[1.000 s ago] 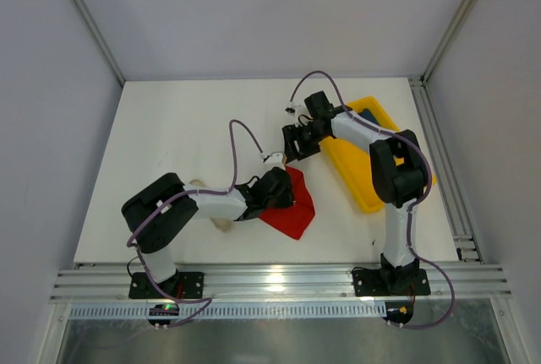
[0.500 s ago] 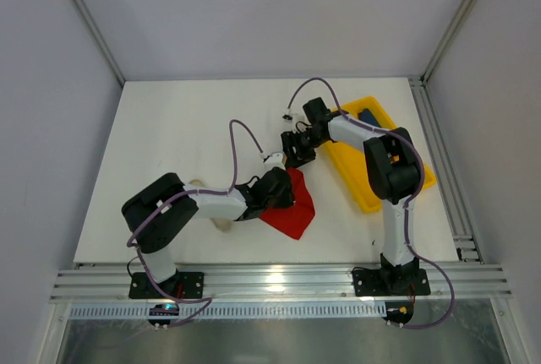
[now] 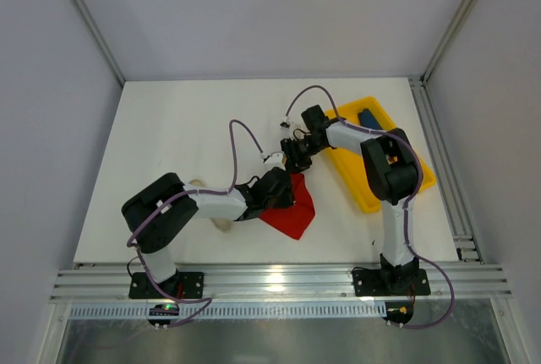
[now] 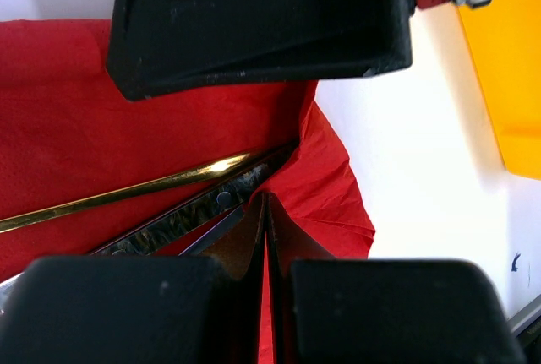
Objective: Place the utensils on the paper napkin and roll it up
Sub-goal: Roll the napkin at the center of the board.
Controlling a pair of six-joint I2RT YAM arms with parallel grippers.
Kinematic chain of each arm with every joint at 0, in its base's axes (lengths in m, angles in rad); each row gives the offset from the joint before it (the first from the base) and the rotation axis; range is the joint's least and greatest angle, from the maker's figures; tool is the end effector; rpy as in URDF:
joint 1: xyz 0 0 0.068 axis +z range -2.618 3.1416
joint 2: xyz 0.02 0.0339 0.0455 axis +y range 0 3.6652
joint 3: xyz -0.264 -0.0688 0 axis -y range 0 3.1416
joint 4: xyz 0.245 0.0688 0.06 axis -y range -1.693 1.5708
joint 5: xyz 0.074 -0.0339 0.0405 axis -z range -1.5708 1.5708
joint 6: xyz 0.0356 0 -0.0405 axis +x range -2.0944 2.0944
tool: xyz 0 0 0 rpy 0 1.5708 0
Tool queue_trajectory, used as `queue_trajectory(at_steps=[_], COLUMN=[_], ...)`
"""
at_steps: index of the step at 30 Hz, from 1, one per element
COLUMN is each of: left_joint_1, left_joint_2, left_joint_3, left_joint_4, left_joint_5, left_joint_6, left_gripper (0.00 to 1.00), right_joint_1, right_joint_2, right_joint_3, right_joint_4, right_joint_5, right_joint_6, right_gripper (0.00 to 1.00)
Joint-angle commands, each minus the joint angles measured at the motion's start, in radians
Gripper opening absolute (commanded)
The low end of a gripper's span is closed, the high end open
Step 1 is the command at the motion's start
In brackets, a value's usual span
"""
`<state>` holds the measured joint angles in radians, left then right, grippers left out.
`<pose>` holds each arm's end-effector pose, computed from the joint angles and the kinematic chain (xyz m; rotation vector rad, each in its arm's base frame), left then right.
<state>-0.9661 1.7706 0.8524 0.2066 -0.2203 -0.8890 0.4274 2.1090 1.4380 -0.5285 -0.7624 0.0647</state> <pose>0.2061 -0.2845 0.1430 -0.0286 2.3683 -0.7102 0.3727 0.1968 0.1419 -0.6953 2.6514 1.1876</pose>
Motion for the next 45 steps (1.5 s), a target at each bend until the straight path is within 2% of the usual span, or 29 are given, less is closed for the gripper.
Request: queue_trajectory(at_steps=[1, 8, 17, 23, 25, 31, 35, 45], left_joint_1=[0.004, 0.004, 0.004, 0.004, 0.004, 0.004, 0.004, 0.004], left_joint_2=[-0.019, -0.025, -0.028, -0.03, -0.03, -0.031, -0.03, -0.033], left_joint_3=[-0.004, -0.009, -0.015, -0.016, -0.018, -0.018, -0.016, -0.018], left_joint_4=[-0.001, -0.001, -0.003, -0.003, -0.003, 0.001, 0.001, 0.001], left_joint_5=[-0.013, -0.016, -0.022, -0.022, -0.022, -0.019, -0.017, -0.021], left_joint_6=[0.002, 0.001, 0.001, 0.002, 0.004, 0.004, 0.004, 0.002], left_gripper=[0.0, 0.0, 0.0, 0.0, 0.0, 0.0, 0.0, 0.0], right_joint_1=[0.011, 0.017, 0.03, 0.034, 0.036, 0.039, 0.039, 0.05], right_joint_2=[-0.076, -0.133, -0.179, -0.187, -0.19, -0.202, -0.207, -0.216], right_joint_3=[-0.013, -0.053, -0.09, -0.099, -0.099, -0.111, -0.114, -0.113], right_joint_4=[0.044, 0.094, 0.11, 0.104, 0.094, 0.088, 0.085, 0.079], right_joint_5=[-0.022, -0.006, 0.005, 0.011, 0.032, 0.067, 0.078, 0.09], right_joint_6=[0.017, 0.05, 0.06, 0.053, 0.046, 0.027, 0.02, 0.018], right_gripper=[0.43, 0.31, 0.31, 0.35, 0.43, 0.52, 0.52, 0.29])
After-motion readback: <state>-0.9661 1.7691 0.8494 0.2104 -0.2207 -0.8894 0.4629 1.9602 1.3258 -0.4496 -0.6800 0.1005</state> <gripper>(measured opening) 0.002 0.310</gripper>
